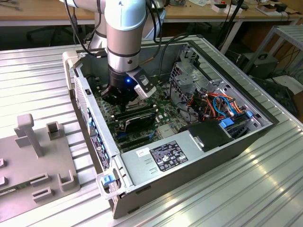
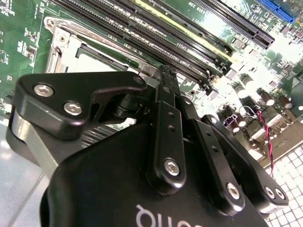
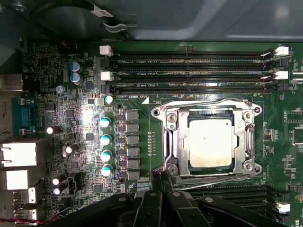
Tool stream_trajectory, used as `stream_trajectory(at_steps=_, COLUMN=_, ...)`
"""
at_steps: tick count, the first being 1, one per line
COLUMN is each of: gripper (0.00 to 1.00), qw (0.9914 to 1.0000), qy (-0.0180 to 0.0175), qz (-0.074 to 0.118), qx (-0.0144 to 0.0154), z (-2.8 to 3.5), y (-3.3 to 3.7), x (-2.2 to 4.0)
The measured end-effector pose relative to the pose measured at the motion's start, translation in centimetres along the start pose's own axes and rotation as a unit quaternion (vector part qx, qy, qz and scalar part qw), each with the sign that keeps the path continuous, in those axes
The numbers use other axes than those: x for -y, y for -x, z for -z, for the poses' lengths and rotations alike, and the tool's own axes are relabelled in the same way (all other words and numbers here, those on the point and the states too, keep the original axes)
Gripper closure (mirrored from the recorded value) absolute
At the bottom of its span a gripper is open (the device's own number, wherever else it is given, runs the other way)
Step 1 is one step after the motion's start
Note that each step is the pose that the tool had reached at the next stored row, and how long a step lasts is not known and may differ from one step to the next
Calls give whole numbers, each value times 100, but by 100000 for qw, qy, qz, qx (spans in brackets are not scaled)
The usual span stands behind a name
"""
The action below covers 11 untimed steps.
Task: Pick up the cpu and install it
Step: 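Install the second cpu locking lever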
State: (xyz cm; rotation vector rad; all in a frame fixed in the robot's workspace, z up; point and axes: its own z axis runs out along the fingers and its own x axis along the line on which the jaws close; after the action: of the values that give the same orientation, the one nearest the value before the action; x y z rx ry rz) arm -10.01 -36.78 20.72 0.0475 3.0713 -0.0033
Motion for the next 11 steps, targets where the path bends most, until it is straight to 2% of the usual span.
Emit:
stream_trajectory(at_steps=7, gripper=89, qw=100000, qy=32, qz=-2, qx=-4, z=-13, y=-10, x=-11)
stream_trajectory(at_steps=11, gripper=89, qw=100000, qy=175, qz=-9, qx=-9, z=-22, y=-11, x=-28)
